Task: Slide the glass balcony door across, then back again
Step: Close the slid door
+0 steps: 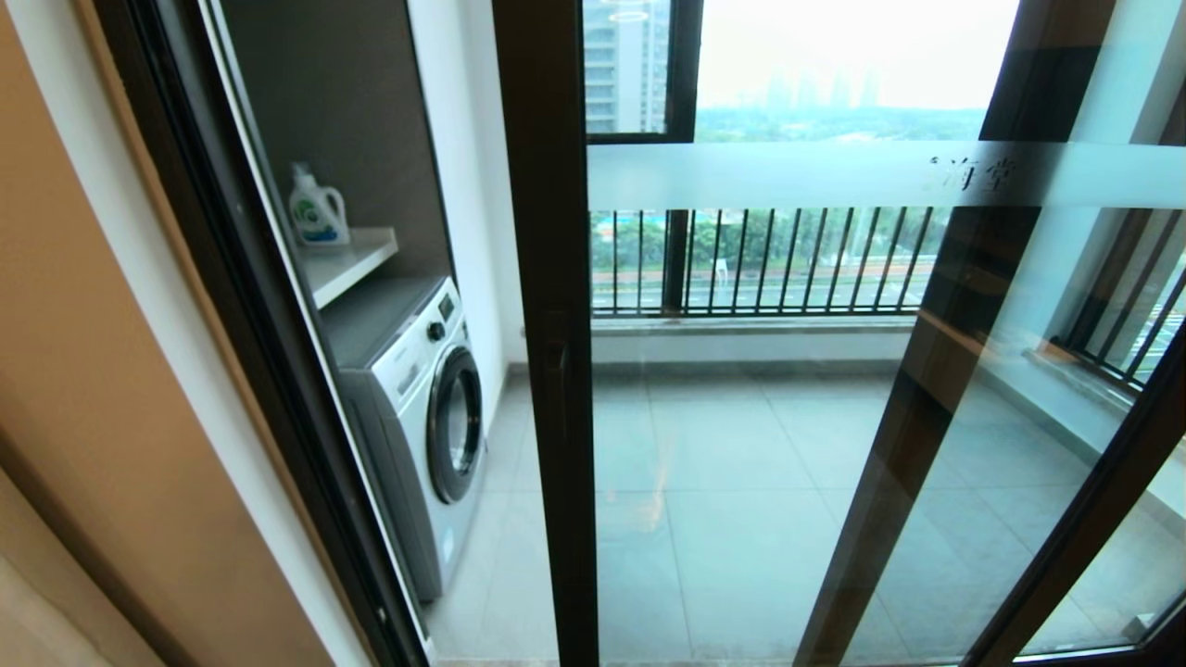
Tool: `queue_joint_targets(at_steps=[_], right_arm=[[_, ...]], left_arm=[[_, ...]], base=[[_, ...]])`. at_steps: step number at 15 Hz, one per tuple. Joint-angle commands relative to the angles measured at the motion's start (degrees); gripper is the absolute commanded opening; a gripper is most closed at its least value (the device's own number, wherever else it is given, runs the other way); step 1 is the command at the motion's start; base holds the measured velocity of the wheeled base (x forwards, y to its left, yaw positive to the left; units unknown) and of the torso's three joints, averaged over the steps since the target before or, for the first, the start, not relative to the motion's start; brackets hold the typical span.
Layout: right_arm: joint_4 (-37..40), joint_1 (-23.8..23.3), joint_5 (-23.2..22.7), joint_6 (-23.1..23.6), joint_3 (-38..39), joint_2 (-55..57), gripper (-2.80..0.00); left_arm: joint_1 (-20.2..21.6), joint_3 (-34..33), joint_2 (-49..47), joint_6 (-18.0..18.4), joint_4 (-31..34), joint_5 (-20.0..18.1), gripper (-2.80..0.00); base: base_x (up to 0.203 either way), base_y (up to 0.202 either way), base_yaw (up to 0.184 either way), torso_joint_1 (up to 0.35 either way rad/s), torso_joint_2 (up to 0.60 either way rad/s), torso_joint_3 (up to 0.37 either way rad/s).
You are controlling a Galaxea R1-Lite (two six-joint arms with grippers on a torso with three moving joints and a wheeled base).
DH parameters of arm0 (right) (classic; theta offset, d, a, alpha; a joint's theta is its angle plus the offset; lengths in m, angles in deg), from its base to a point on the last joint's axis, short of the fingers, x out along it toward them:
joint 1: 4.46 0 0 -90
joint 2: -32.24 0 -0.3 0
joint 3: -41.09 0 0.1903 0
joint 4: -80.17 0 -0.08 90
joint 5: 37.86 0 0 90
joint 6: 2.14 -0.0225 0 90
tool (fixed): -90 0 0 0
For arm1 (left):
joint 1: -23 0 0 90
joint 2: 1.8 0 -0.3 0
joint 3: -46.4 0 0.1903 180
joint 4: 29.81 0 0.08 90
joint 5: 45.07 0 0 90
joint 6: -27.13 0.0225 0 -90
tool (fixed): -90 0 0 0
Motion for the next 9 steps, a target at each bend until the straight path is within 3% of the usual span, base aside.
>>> queue_joint_targets(at_steps=[1,5,9], right_arm=[[0.0,0.0,0.0,0.1,0.0,0.1,-2.8],[0.0,0.0,0.0,0.1,0.0,0.1,-2.8],[0.0,0.0,0.0,0.1,0.0,0.1,-2.8]], left_arm=[[-0.5,3.4,-24.9,0.3,-10.5,-4.1,-2.8],[-6.4,11.3,-54.3,2.6,-30.3,-6.6,-2.8],[-15.7,22.4,-73.2,2.7,-39.4,-4.8,-2.8]], base=[[0.0,0.0,0.0,0.0,0.0,0.0],[0.0,0.0,0.0,0.0,0.0,0.0],[0.0,0.0,0.0,0.0,0.0,0.0]])
